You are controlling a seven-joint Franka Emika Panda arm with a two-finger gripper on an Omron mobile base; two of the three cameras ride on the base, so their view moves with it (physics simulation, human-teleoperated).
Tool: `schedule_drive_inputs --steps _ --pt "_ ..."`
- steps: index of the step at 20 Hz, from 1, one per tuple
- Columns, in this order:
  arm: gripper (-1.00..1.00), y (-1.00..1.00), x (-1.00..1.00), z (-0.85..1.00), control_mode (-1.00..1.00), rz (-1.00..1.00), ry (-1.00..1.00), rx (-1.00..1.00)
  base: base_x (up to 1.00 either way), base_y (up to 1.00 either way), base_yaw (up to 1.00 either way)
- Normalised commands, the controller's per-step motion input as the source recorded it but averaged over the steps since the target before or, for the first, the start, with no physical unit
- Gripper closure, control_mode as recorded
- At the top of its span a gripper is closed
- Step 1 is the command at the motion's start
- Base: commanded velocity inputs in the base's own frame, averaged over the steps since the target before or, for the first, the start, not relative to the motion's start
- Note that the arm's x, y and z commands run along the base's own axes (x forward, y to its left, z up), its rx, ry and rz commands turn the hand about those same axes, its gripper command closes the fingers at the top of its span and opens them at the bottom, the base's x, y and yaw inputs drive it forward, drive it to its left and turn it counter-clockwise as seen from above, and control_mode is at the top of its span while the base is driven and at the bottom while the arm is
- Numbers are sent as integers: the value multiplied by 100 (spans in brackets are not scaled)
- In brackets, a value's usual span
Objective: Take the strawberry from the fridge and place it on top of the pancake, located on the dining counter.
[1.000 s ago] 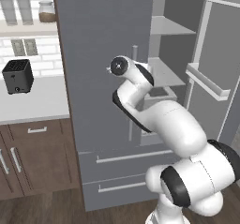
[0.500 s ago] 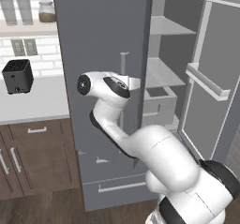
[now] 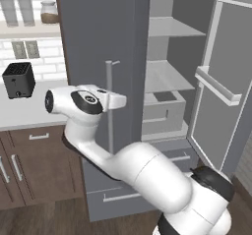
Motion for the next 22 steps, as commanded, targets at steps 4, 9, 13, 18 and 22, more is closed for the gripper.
schedule_drive_inputs --steps 4,9,13,18,22 --pt "-100 50 -48 0 -100 -12 -12 0 0 0 0" --pt "-100 16 -22 -2 -100 3 -6 -2 0 0 0" --pt "-100 0 -62 0 -100 23 0 0 0 0 0" --pt "-100 0 -25 0 -100 31 1 1 0 0 0" --pt "-100 11 38 0 -100 13 0 0 0 0 0"
